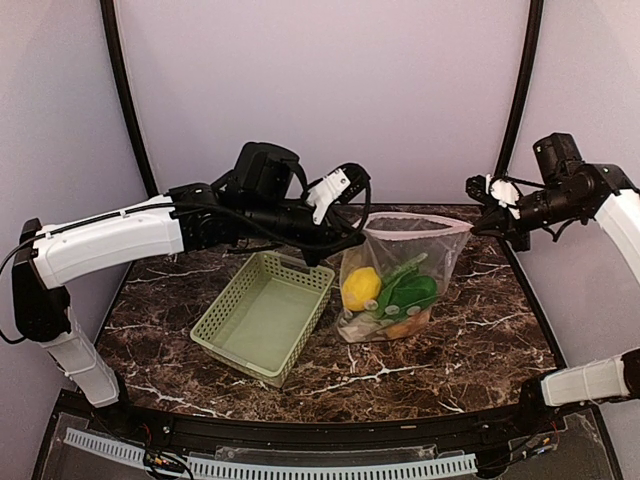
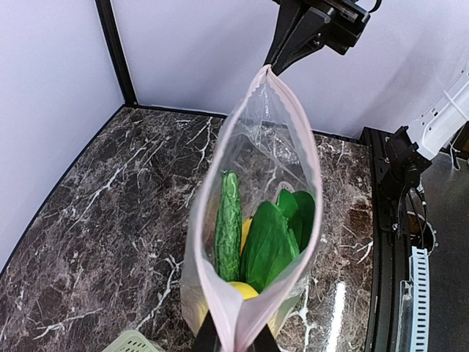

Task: Place the food in the zip-top bag and seal the zipper
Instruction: Adjust the zipper food storage bag at the center of the board, then pass from the left arm to the right

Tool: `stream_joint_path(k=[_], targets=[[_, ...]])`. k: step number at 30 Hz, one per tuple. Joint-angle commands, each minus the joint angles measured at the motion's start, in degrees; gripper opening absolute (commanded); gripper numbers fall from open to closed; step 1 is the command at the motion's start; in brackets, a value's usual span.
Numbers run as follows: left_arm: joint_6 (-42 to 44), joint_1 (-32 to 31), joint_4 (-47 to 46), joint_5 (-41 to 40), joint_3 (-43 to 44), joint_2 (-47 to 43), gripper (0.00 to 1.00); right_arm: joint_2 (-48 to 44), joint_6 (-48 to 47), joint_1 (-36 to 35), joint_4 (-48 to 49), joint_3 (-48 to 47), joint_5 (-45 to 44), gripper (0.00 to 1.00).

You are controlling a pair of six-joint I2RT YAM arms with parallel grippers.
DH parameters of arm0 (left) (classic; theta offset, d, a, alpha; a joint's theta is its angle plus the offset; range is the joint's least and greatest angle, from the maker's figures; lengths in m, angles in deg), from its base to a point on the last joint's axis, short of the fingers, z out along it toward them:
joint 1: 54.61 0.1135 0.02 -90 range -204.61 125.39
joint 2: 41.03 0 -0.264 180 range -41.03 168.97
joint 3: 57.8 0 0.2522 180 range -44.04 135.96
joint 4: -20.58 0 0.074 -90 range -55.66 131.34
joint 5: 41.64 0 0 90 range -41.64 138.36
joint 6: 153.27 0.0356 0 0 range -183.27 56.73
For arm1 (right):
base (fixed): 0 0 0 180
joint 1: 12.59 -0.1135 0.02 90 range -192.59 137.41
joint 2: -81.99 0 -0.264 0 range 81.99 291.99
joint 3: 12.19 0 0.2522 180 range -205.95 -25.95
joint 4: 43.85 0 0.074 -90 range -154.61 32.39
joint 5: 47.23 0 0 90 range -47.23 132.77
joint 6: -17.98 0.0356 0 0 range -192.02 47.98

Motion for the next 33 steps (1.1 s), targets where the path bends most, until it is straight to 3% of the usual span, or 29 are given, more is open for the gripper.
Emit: stream_joint_path(k=[1, 11, 14, 15, 17, 18, 25, 28, 33], targets=[[-0.8, 0.4, -3.6, -0.4, -0.5, -1.4, 0.01, -0.3, -2.3, 2.9, -2.1, -3.3, -3.9, 0.00], [0.0, 0.5, -5.7, -3.2, 0.2, 0.8, 0.01, 0.3, -5.7, 9.7, -2.5, -7.0, -4.3, 0.00], [-1.3, 0.5, -8.1, -3.2, -0.5, 1.1, 0.01, 0.6, -4.8, 9.8, -3.6, -7.3, -0.6, 0.03], [-2.5, 0.5, -9.0, -3.0, -1.3, 1.3, 0.01, 0.7, -4.6, 9.8, -5.6, -7.8, 2.1, 0.14], [-4.2, 0.4, -11.5, -1.7, -2.3, 2.0, 0.01, 1.3, -3.4, 9.2, -8.9, -9.2, 8.8, 0.48], [-4.6, 0.5, -12.0, -1.2, -2.3, 2.5, 0.01, 1.6, -2.3, 8.0, -10.4, -10.1, 11.4, 0.56], [-5.3, 0.4, -10.6, 0.6, -0.9, 3.1, 0.01, 2.6, 6.1, -5.9, -8.9, -13.5, 12.9, 0.81], [-5.1, 0.5, -9.8, 0.2, -0.9, 3.0, 0.01, 4.4, 7.1, -9.8, -9.4, -16.1, 14.7, 0.81], [-6.4, 0.5, -9.2, 0.3, -0.8, 2.8, 0.01, 7.9, 9.2, -13.5, -9.8, -19.4, 16.8, 0.71]])
